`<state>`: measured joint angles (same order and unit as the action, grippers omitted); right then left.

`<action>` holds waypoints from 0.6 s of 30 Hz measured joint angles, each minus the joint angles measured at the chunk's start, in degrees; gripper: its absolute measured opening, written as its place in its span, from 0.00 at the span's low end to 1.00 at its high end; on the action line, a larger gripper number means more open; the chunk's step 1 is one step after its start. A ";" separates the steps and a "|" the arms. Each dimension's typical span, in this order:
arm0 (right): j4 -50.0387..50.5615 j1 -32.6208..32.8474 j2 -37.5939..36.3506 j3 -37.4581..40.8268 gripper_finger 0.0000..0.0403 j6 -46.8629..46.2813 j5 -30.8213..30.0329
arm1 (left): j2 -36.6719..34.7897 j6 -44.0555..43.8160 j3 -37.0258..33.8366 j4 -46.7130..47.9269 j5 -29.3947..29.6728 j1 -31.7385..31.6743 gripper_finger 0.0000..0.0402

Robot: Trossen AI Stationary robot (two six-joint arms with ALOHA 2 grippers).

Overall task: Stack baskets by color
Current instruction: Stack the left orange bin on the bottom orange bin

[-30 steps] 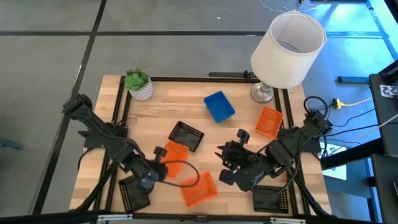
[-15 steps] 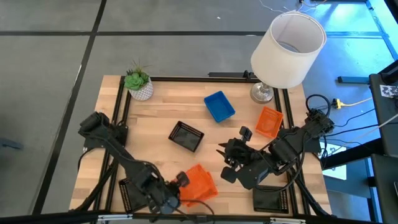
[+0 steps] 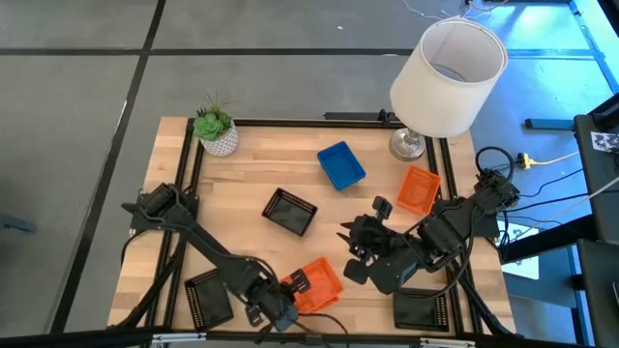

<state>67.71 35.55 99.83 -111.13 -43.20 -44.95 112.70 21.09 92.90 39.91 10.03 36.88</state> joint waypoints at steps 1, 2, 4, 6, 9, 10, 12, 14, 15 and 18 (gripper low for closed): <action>0.21 0.00 0.00 0.00 0.25 0.00 0.02 | -0.01 -0.36 0.00 0.18 -0.58 -0.05 0.00; 0.21 0.01 0.00 0.00 0.25 0.00 0.02 | -0.05 -0.41 0.00 0.06 -1.36 -0.11 0.00; 0.56 0.01 0.00 0.00 0.25 -0.02 0.04 | -0.08 -0.56 0.00 -0.06 -1.92 -0.05 0.00; 0.63 0.02 0.00 0.00 0.25 -0.02 0.07 | -0.08 -1.08 0.00 0.30 -2.09 0.07 0.00; 0.74 0.01 0.00 0.00 0.25 -0.02 0.09 | -0.10 -2.29 0.00 0.28 -3.33 0.07 0.00; 0.79 0.02 0.00 0.00 0.25 -0.02 0.12 | -0.03 -3.03 0.00 0.28 -3.39 0.02 0.00; 0.80 0.01 0.00 0.00 0.25 -0.02 0.14 | 0.81 -4.49 0.04 0.21 -3.09 -0.10 0.00; 0.82 0.00 0.00 0.00 0.25 -0.02 0.15 | 1.70 -5.94 -0.05 1.62 -1.78 -0.17 0.00; 0.84 0.02 0.00 0.00 0.25 -0.02 0.15 | 2.19 -7.18 -0.07 2.05 -1.01 -0.19 0.00; 0.85 0.22 0.00 0.00 0.25 -0.02 0.13 | 2.94 -11.28 -0.07 3.85 0.86 -0.50 0.00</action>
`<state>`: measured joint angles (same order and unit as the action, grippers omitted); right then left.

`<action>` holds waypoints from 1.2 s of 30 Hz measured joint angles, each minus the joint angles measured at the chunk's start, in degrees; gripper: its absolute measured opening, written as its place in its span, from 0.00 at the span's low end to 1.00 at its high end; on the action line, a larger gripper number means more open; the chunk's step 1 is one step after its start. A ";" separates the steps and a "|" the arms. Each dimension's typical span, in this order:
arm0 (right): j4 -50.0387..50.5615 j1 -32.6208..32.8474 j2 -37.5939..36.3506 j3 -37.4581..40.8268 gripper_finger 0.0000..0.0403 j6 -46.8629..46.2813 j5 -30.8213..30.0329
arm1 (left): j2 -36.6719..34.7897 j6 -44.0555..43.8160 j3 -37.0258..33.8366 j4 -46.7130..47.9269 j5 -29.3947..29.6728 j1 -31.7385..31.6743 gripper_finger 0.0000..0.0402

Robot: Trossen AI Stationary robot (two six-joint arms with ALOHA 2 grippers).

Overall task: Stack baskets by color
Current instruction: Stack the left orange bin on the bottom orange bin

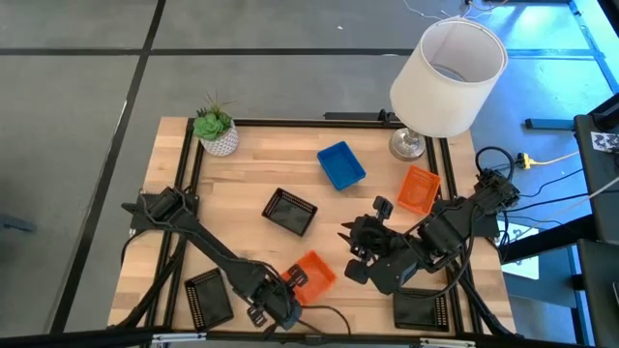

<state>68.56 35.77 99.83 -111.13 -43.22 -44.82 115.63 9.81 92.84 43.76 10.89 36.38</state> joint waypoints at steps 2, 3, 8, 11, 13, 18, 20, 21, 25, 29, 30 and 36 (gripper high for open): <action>0.03 0.09 0.00 0.00 0.25 0.00 0.18 | -0.09 -2.94 0.00 1.94 1.02 -0.03 0.00; 0.01 0.09 0.00 0.00 0.25 0.00 0.35 | -0.09 -4.18 0.00 2.23 1.52 -0.05 0.00; 0.07 0.11 0.00 0.00 0.25 -0.01 0.48 | -0.18 -10.15 0.00 8.49 4.24 0.00 0.00; 0.08 0.11 0.00 0.00 0.25 0.02 0.81 | -0.26 -14.95 0.00 12.54 4.24 -0.42 0.00; 0.10 0.09 0.00 0.00 0.25 0.02 1.03 | -0.26 -16.32 0.00 12.92 4.42 -0.79 0.00; 0.10 0.10 0.00 0.00 0.25 0.08 1.05 | -0.28 -17.39 0.00 12.40 4.45 -1.49 0.00; 0.08 0.11 0.00 0.00 0.25 0.12 1.03 | -0.28 -17.78 0.00 12.29 4.38 -1.56 0.01; 0.10 0.11 0.00 0.00 0.25 0.15 1.03 | -0.21 -17.80 0.00 12.21 4.38 -1.64 0.02; 0.10 0.10 0.00 0.00 0.25 0.20 1.01 | -0.07 -17.88 0.00 12.05 3.18 -2.25 0.09; 0.12 0.11 0.00 0.00 0.25 0.20 1.06 | -0.07 -18.44 0.00 12.05 0.95 -3.07 0.15; 0.15 0.11 0.00 0.00 0.25 0.20 1.20 | -0.07 -18.52 0.01 12.05 0.97 -3.28 0.16; 2.08 0.11 0.00 -0.01 0.25 -1.37 3.33 | -0.83 -18.65 0.00 12.30 0.11 -3.54 0.17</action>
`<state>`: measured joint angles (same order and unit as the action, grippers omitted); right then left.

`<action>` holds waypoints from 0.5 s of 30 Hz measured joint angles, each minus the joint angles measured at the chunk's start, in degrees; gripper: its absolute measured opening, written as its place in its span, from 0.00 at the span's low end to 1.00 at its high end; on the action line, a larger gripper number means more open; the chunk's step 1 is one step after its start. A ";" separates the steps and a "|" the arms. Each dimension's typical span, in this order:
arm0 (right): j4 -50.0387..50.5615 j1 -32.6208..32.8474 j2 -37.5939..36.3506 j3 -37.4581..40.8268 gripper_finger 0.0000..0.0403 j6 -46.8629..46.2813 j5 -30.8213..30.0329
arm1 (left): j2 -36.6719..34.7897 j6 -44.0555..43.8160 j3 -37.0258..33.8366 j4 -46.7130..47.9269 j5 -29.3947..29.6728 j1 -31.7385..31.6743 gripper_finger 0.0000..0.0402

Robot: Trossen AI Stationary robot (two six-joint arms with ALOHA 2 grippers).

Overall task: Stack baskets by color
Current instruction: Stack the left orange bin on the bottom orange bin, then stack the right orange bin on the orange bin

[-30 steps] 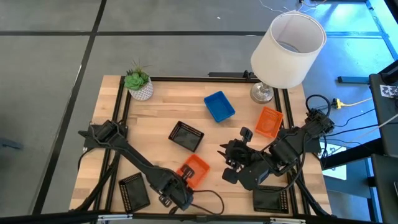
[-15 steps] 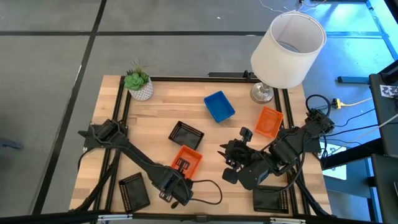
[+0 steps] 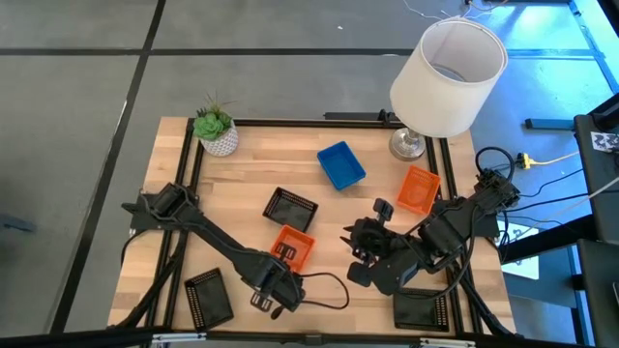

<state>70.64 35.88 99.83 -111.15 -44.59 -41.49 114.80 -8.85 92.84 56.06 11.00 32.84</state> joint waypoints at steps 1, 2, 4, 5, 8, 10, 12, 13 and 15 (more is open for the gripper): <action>1.15 0.00 0.00 -0.01 0.25 -1.02 0.00 | -0.67 -0.02 0.00 0.23 0.02 0.20 0.17; 2.53 0.00 0.00 -0.01 0.25 -2.32 -0.01 | -1.47 -0.02 0.01 0.25 0.04 0.33 0.17; 6.24 0.00 0.00 -0.03 0.25 -5.27 -0.19 | -2.75 -0.03 0.09 0.22 0.64 0.67 0.17; 8.63 0.00 0.00 -0.01 0.25 -7.19 -0.56 | -3.35 -0.04 0.08 0.45 1.13 0.91 0.17; 16.38 0.00 0.00 -0.03 0.25 -15.51 -0.76 | -5.69 -0.04 0.07 0.51 2.20 1.48 0.17; 19.96 -0.10 0.00 -0.02 0.25 -21.60 -0.75 | -6.98 -0.10 0.07 0.31 3.30 1.82 0.17; 18.91 -0.48 -0.51 0.90 0.25 -22.94 -0.82 | -8.09 -0.25 0.07 0.49 4.80 2.21 0.17; 19.07 -0.51 -0.61 1.16 0.25 -23.18 -0.59 | -8.76 -0.50 0.07 0.52 5.28 2.39 0.17; 19.34 -1.27 -0.76 1.97 0.25 -24.88 -0.09 | -10.31 -1.46 0.07 0.51 6.50 2.57 0.17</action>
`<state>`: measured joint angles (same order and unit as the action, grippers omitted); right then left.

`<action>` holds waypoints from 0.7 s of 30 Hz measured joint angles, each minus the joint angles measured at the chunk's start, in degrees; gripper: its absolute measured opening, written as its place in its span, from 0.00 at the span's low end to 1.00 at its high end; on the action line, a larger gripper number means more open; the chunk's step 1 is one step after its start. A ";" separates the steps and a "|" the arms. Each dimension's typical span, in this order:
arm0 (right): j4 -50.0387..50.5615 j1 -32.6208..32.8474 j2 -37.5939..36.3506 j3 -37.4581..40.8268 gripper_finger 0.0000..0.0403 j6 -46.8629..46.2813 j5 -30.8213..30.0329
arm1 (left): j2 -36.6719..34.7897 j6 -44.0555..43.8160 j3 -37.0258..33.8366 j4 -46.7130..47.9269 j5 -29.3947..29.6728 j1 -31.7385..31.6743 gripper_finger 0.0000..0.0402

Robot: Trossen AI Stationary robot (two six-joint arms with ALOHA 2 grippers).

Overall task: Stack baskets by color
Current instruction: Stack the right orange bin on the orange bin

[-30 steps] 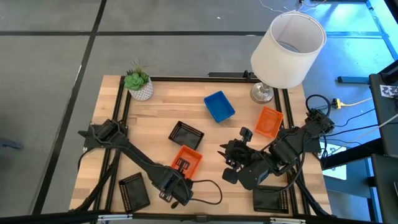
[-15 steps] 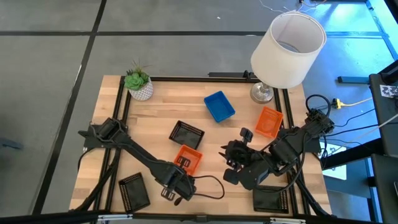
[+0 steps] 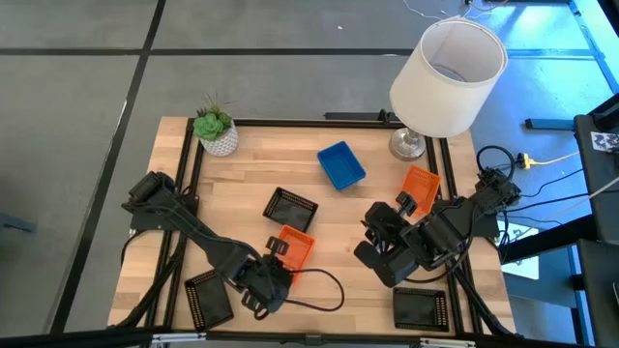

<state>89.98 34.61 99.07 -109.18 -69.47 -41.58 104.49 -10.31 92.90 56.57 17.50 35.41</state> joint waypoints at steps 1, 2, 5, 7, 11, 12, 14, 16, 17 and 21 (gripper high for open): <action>-0.01 -0.55 -0.21 1.01 0.25 -0.61 0.14 | -0.63 -0.37 0.00 0.07 0.40 0.19 0.17; -0.03 -1.07 -0.49 2.12 0.25 -0.72 0.42 | -1.21 -0.77 0.00 0.07 0.54 0.29 0.17; -0.07 -3.27 -2.27 6.34 0.25 -0.64 2.09 | -3.15 -1.40 0.00 0.04 1.51 0.54 0.17; 0.07 -5.06 -4.40 10.47 0.25 -1.31 3.69 | -4.44 -1.38 0.00 0.03 1.62 0.89 0.17; -0.22 -8.75 -9.33 20.45 0.25 -5.81 9.00 | -5.53 -1.52 -0.02 -0.15 2.53 1.27 0.17; -0.67 -9.54 -10.88 23.19 0.25 -7.35 10.38 | -5.79 -1.55 -0.02 -0.19 3.05 1.39 0.17; -0.73 -11.15 -13.74 28.67 0.25 -10.96 13.66 | -6.26 -1.57 -0.02 -0.08 3.56 1.56 0.17; -1.48 -12.80 -16.61 33.56 0.25 -14.91 16.67 | -6.30 -1.57 -0.02 -0.15 3.89 1.56 0.17; -1.71 -13.76 -18.07 35.73 0.25 -16.66 18.12 | -6.26 -1.57 -0.04 0.03 4.05 1.56 0.17; -4.08 -17.54 -23.66 43.78 0.25 -25.31 23.16 | -6.26 -1.58 -0.04 0.05 4.27 1.54 0.17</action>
<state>85.90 17.07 75.41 -65.40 -94.78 -18.42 98.24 -11.88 92.86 56.62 21.77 36.95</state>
